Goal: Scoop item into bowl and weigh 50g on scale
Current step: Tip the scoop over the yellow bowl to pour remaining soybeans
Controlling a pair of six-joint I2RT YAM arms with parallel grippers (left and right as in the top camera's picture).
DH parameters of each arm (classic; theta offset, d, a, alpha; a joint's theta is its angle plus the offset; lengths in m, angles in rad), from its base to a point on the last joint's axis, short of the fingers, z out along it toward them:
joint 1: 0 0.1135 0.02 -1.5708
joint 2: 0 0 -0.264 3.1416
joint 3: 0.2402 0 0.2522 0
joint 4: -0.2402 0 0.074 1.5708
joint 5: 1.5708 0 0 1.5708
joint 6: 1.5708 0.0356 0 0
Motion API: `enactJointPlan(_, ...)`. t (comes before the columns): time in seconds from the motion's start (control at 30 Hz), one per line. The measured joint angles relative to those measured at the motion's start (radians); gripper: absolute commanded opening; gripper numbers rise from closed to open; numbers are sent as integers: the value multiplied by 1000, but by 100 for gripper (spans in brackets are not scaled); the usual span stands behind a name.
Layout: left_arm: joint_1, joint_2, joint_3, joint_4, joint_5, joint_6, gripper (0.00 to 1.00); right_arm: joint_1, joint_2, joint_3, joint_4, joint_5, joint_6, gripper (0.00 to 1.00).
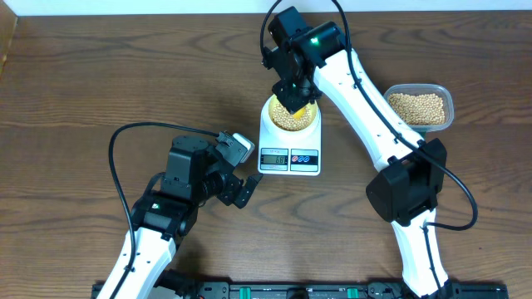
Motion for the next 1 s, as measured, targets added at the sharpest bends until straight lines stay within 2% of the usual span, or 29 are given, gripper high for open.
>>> enactJointPlan(0.7,0,0,0,0,0,0,97,-5,13,-19,2,-127,0,1)
enactJointPlan(1.0,0,0,0,0,0,0,98,-68,16,-24,-6,-235,8,1)
